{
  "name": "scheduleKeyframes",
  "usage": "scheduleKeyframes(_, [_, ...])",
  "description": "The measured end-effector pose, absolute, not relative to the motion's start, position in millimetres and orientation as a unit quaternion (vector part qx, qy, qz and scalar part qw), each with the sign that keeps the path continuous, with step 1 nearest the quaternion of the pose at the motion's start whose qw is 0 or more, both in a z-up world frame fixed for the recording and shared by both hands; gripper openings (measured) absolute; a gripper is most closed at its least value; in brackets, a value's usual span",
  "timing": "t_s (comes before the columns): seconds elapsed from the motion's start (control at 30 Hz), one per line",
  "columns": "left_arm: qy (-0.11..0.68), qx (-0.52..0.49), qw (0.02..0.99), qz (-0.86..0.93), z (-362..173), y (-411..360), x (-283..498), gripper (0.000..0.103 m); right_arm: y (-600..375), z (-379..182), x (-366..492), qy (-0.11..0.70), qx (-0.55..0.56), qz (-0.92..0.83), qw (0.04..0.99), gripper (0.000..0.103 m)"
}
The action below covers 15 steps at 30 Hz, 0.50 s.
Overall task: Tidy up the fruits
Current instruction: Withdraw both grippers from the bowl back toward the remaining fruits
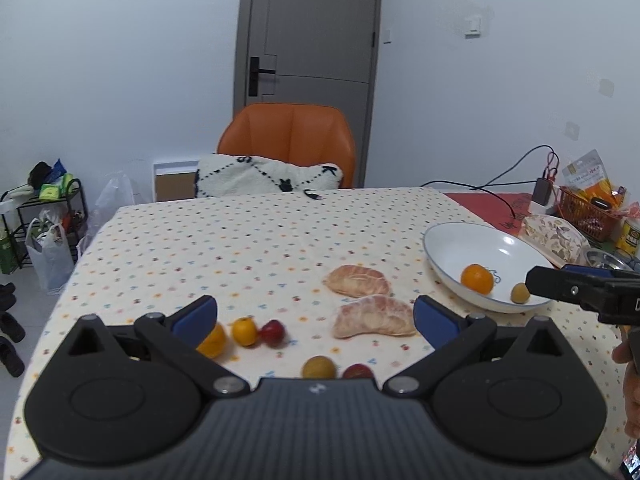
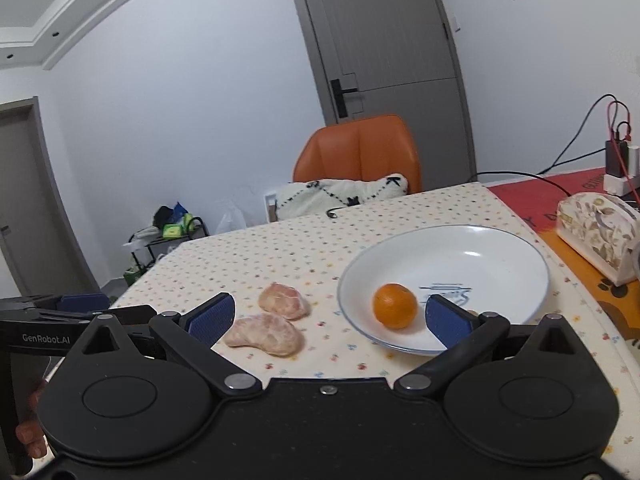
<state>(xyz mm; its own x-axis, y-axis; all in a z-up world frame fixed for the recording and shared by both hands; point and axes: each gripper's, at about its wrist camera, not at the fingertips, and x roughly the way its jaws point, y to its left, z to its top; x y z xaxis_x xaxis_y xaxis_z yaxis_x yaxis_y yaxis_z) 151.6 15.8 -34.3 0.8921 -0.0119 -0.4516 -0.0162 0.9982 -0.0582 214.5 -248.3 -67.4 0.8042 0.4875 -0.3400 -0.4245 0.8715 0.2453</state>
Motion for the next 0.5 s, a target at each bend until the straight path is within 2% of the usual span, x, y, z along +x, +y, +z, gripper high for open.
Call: scheduleKeyframes(0.5, [0.248,-0.044,0.967,0.037,-33,56,130,0.103,-211,-65,198,0.222,0.041,0.282,0.932,0.103])
